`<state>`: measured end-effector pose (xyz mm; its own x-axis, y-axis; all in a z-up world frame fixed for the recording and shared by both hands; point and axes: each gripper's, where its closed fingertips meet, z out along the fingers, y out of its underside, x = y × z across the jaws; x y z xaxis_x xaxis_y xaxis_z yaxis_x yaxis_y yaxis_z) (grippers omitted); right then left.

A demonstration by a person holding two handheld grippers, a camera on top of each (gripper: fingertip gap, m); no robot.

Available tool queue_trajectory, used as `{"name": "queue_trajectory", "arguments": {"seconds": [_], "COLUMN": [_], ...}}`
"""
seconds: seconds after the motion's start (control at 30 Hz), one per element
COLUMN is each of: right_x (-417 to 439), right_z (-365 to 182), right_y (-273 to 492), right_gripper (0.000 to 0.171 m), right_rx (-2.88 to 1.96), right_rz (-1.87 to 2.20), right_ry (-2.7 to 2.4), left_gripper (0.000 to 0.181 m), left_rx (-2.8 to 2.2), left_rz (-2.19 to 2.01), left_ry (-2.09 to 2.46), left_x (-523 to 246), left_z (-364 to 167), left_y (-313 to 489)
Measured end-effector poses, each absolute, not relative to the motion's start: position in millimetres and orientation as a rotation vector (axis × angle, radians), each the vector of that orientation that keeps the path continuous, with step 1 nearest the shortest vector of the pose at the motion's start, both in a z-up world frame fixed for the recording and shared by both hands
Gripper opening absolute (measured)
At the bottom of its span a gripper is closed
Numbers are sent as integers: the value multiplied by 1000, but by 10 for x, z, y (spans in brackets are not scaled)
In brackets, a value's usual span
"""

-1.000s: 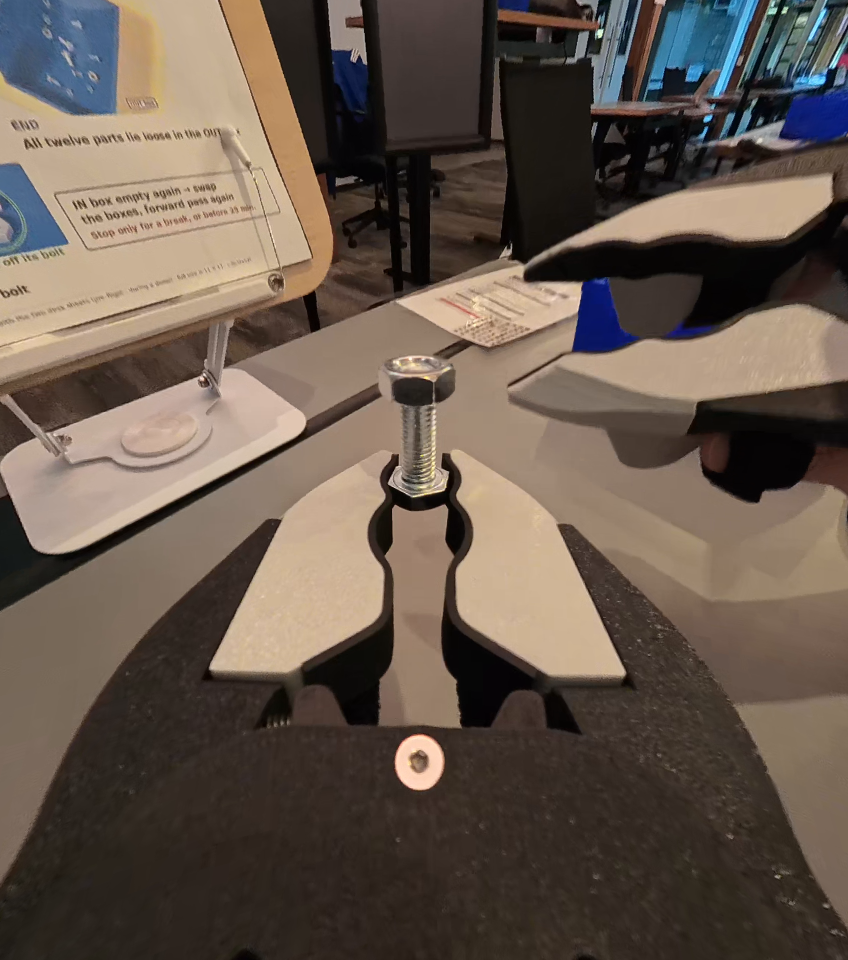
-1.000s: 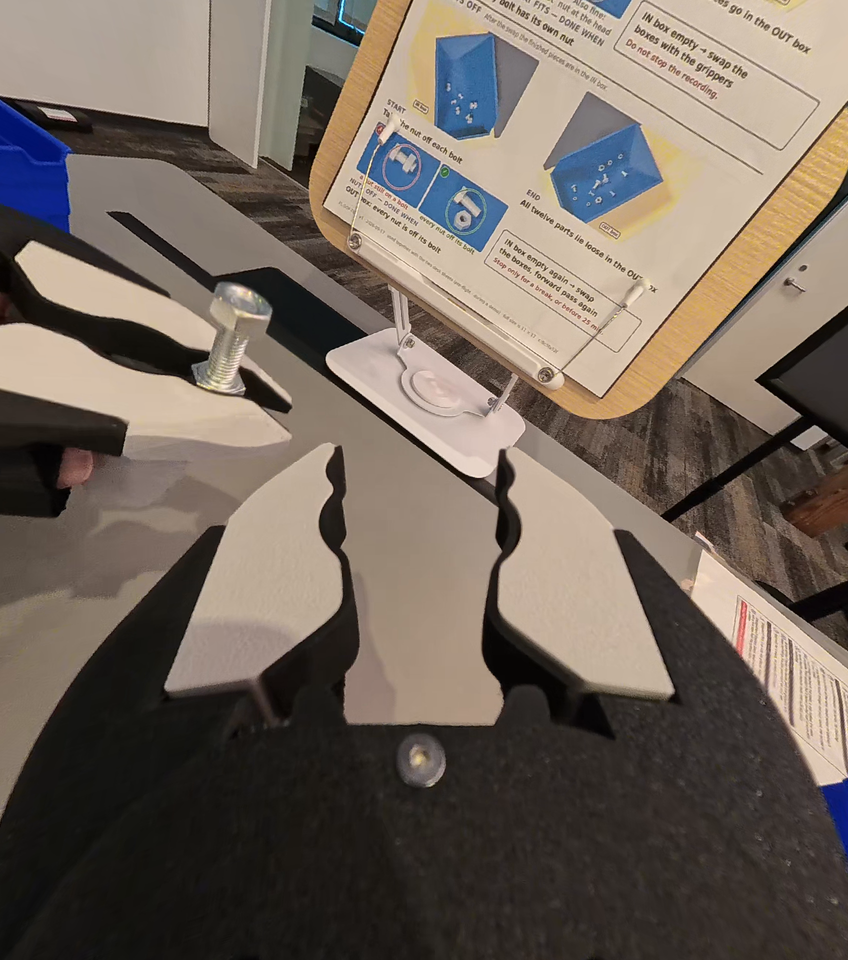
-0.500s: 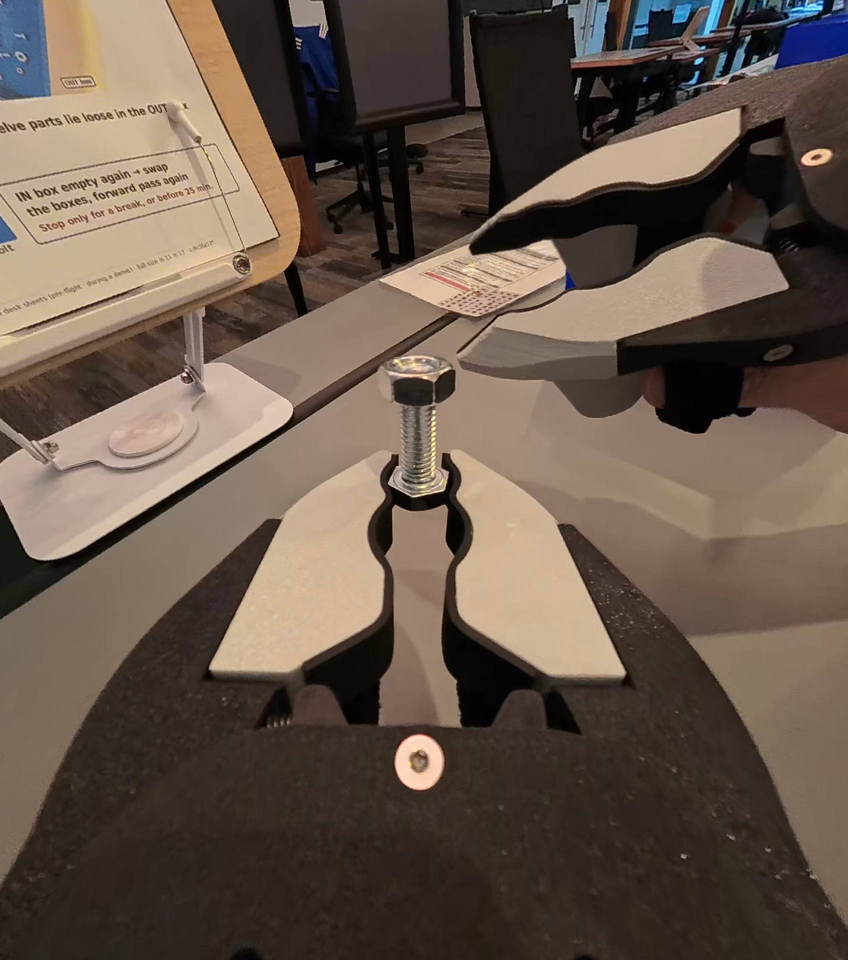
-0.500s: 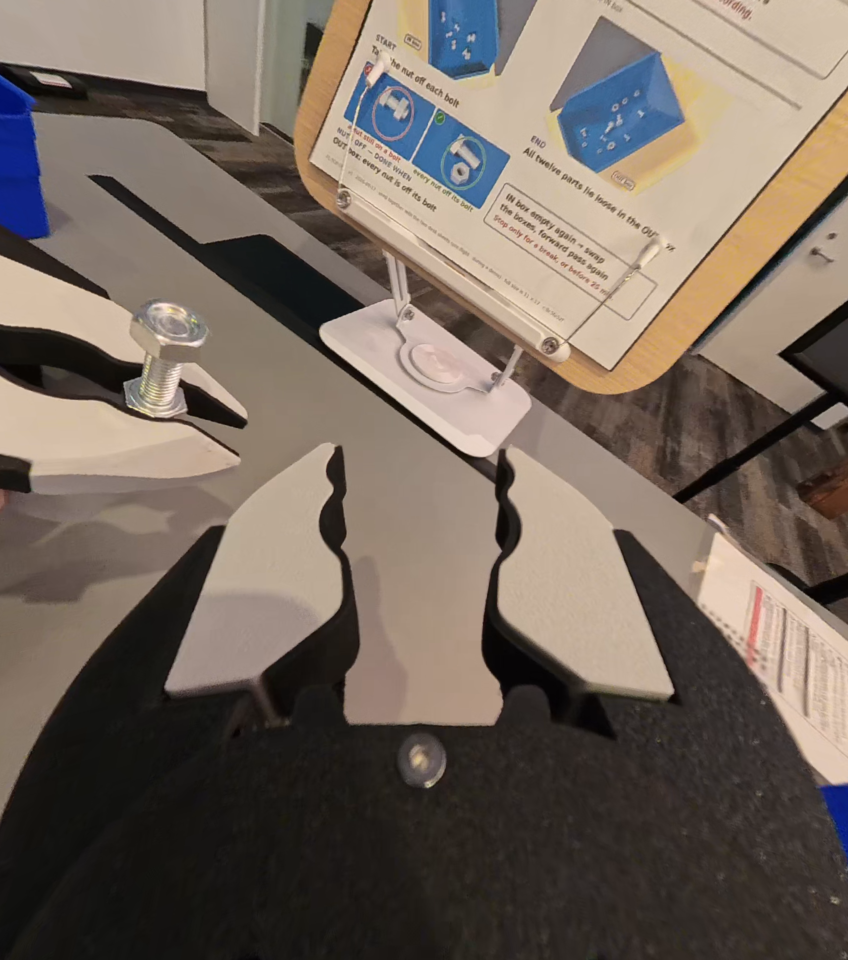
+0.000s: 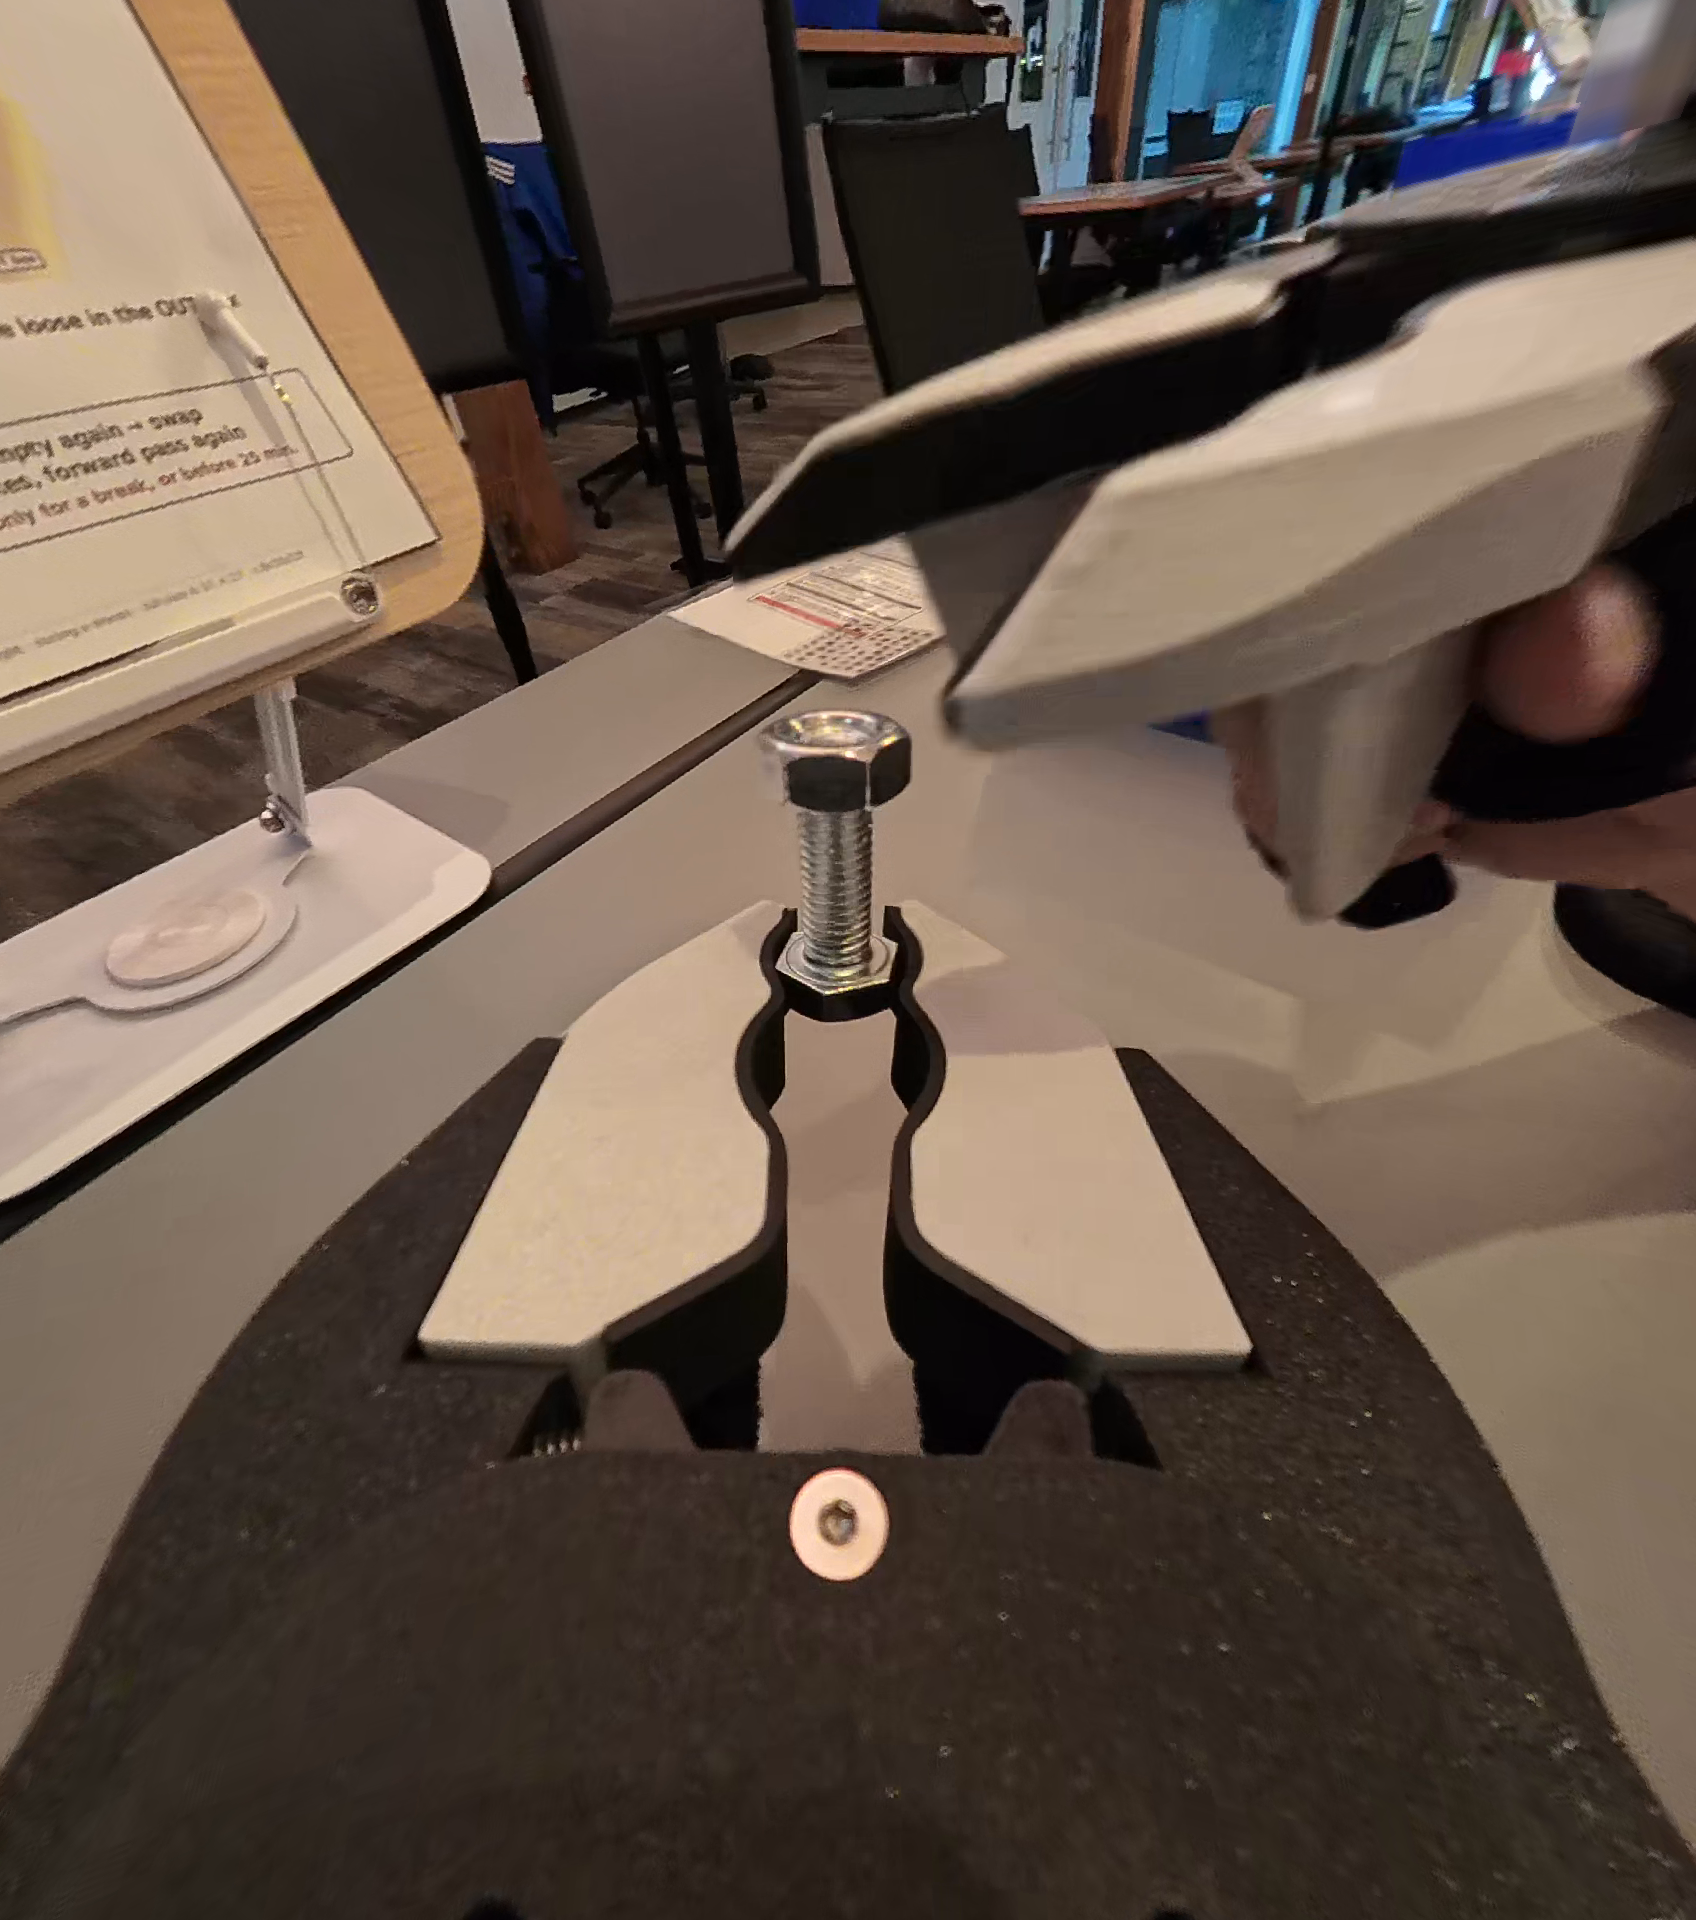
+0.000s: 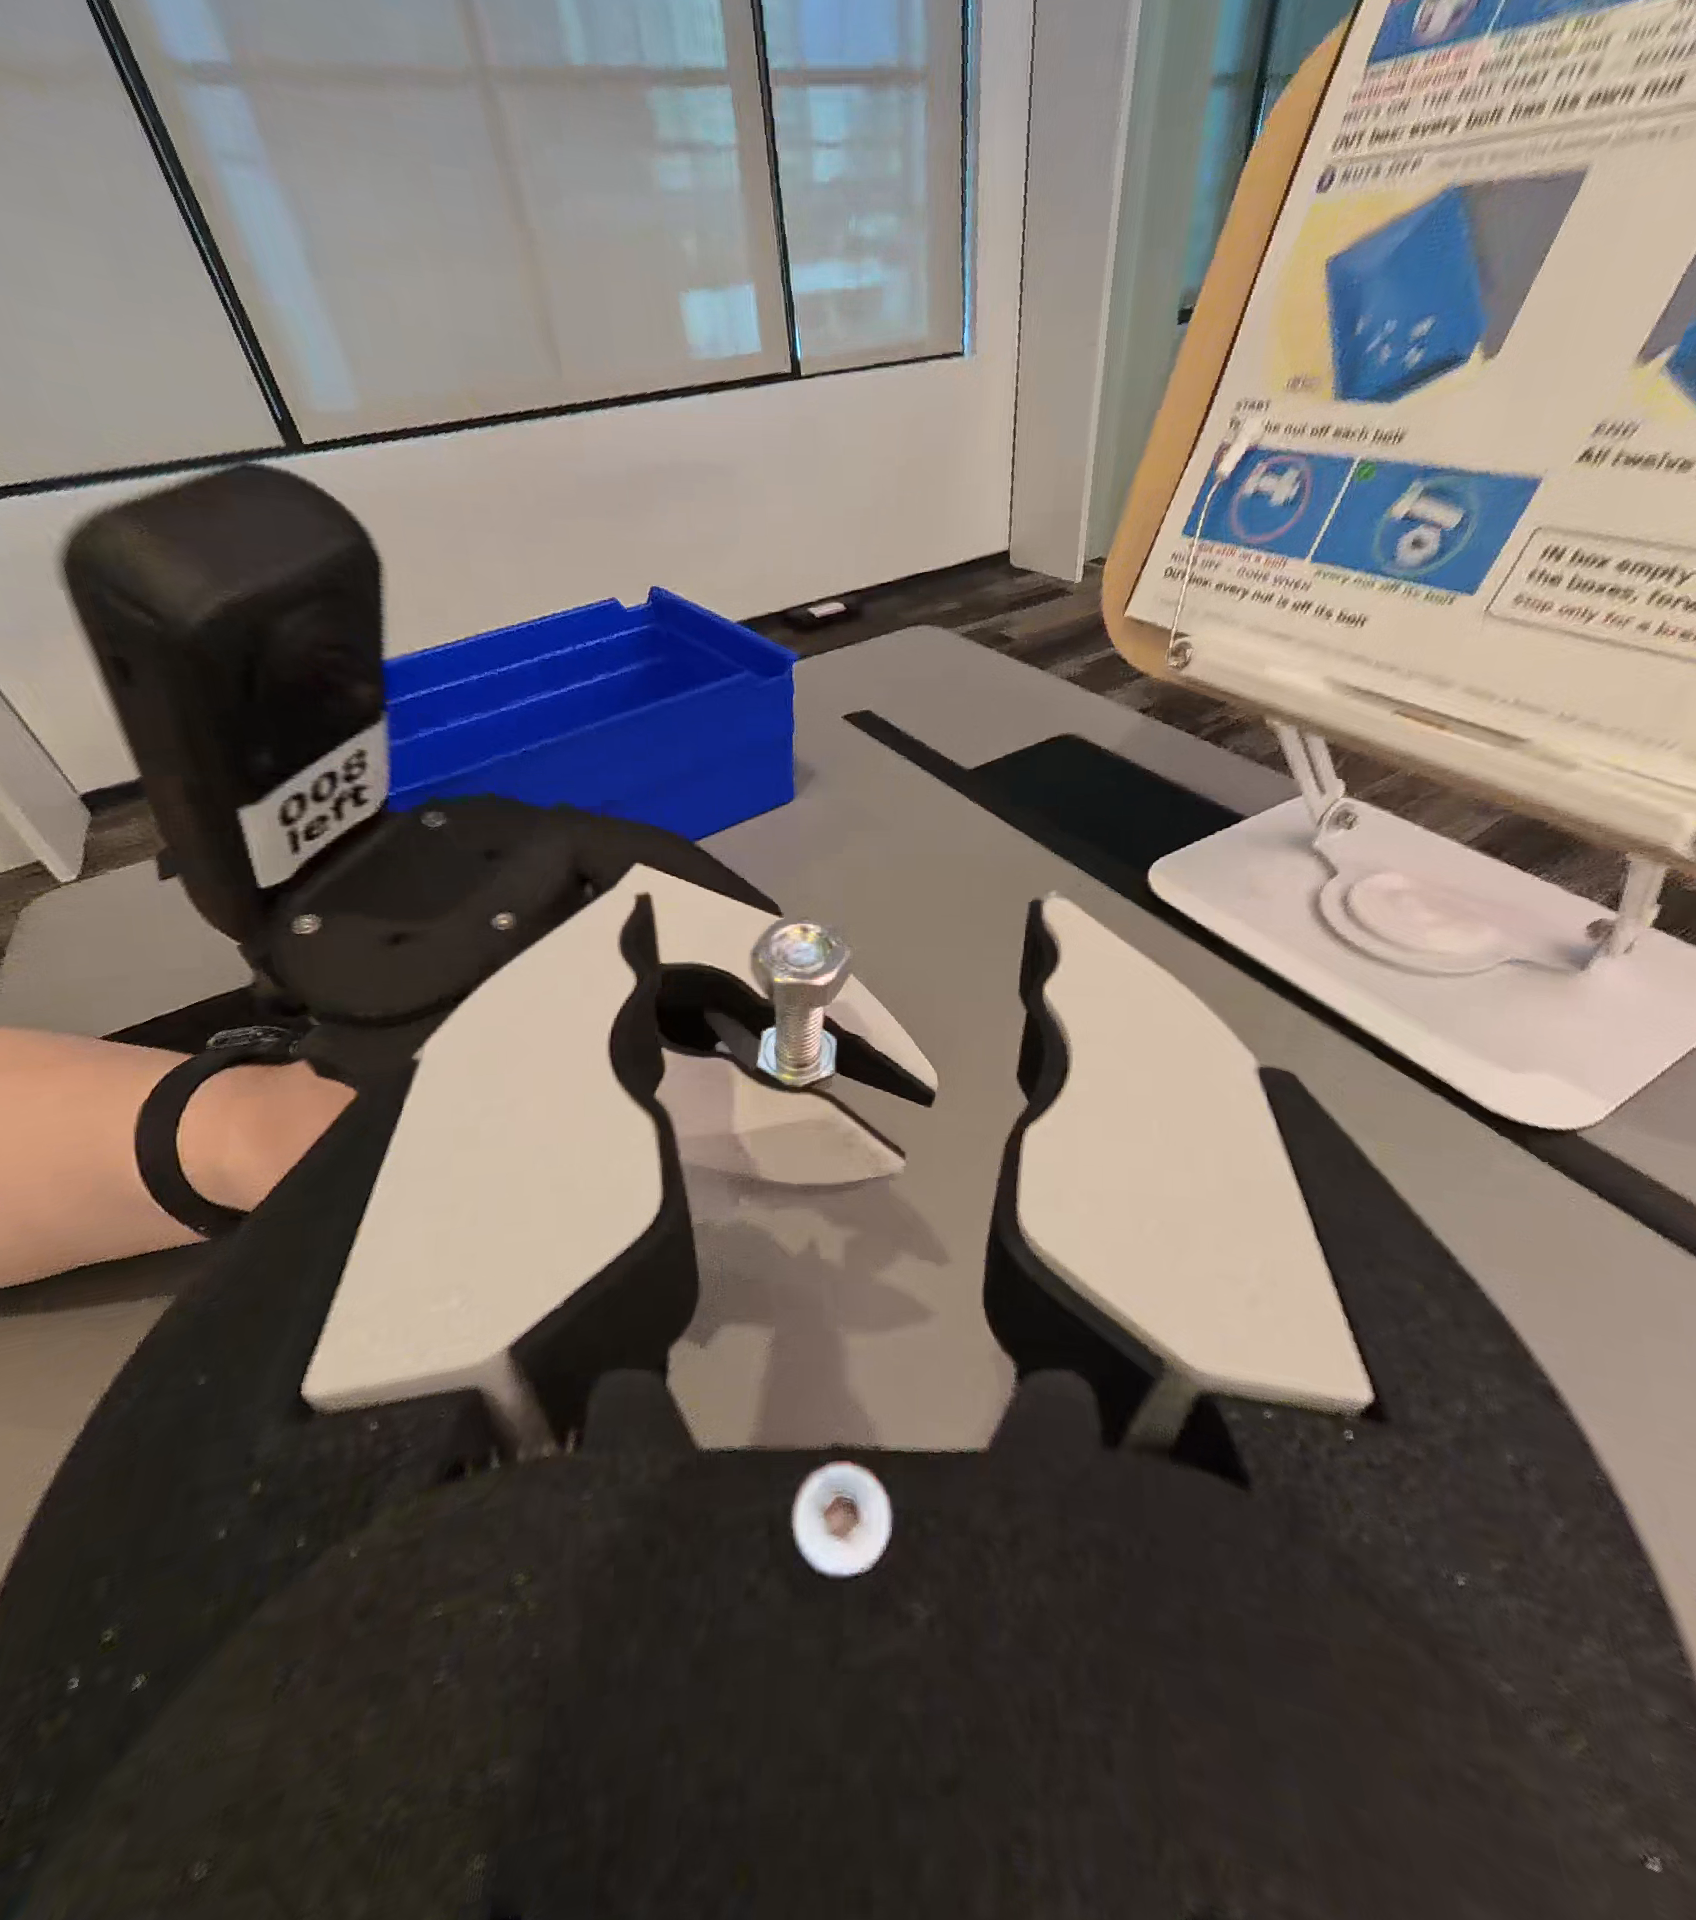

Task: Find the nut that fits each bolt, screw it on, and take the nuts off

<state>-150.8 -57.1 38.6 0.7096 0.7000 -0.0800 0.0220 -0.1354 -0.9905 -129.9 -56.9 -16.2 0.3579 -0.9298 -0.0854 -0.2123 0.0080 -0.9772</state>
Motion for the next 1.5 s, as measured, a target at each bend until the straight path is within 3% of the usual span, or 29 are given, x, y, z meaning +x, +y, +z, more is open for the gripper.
{"name": "queue_trajectory", "arguments": {"seconds": [0.93, 1.5], "right_x": [-1487, -1584], "right_z": [510, 544], "right_y": [-676, -845], "right_gripper": [53, 25], "right_rx": [-1560, -1516], "right_rz": [714, 820], "right_ry": [-720, -837], "left_gripper": [15, 15], "left_rx": [-1402, -1392], "left_rz": [-897, -947], "left_ry": [1033, 1051], "left_x": [-1319, -1291], "left_z": [110, 126], "left_y": [-753, -824]}}
